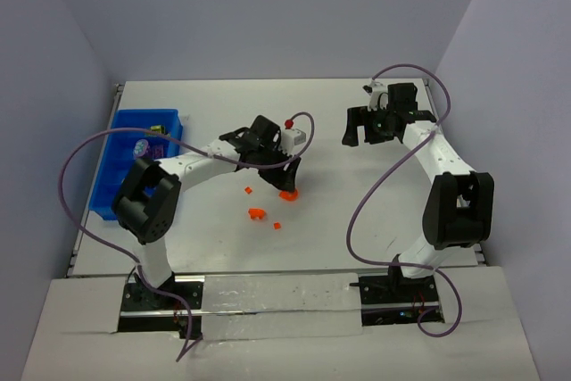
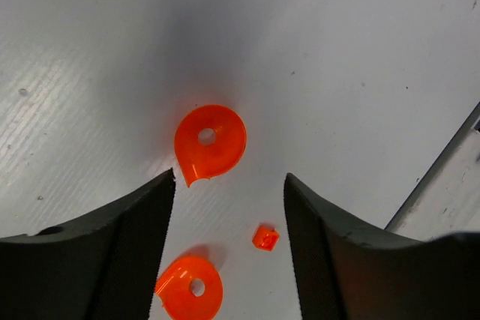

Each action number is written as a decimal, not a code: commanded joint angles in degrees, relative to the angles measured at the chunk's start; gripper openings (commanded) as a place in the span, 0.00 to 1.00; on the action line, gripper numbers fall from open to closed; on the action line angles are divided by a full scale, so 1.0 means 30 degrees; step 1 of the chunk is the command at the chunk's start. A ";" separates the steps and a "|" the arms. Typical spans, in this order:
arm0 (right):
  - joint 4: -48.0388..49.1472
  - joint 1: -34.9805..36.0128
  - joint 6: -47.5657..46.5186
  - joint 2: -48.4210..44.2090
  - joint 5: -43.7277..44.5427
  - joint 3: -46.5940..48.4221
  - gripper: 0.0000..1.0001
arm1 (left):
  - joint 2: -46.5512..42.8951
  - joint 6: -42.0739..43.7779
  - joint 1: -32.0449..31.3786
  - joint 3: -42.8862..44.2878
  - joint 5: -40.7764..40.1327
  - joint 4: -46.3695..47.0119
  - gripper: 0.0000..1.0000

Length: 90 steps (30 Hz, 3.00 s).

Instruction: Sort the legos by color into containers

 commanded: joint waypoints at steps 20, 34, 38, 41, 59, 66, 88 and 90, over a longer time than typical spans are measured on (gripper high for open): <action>-0.0384 -0.0078 -0.0366 -0.0384 -0.0553 0.0962 1.00 | 0.3545 -0.0700 0.0104 0.2691 -0.0624 -0.0310 0.50; -0.0403 -0.0060 -0.0395 -0.0363 -0.0599 0.0962 1.00 | 0.3586 -0.0209 0.0362 0.2257 0.1140 -0.0580 0.06; -0.0403 -0.0089 -0.0376 -0.0413 -0.0787 0.0971 1.00 | 0.1841 0.0050 0.1448 0.1472 0.1357 -0.0827 0.00; -0.0461 -0.0060 -0.0299 -0.0422 -0.1051 0.1029 1.00 | -0.0414 0.0735 0.2814 0.0939 0.1580 -0.1558 0.00; -0.1182 0.2567 -0.1204 -0.0360 0.0414 0.1419 1.00 | -0.8926 1.2340 2.0275 -0.0740 0.3393 -1.2119 0.00; -0.1591 0.3179 -0.1421 0.0261 0.0589 0.2046 1.00 | -0.9479 1.4465 2.3570 -0.2732 0.0371 -1.1541 0.00; -0.1600 0.3222 -0.1450 0.0462 0.0476 0.1946 1.00 | -0.7590 1.1819 2.3185 -0.3604 -0.1242 -0.7016 0.09; -0.1633 0.3222 -0.1450 0.0509 0.0443 0.1958 1.00 | -0.7593 1.1726 2.2972 -0.3802 -0.1357 -0.6820 0.18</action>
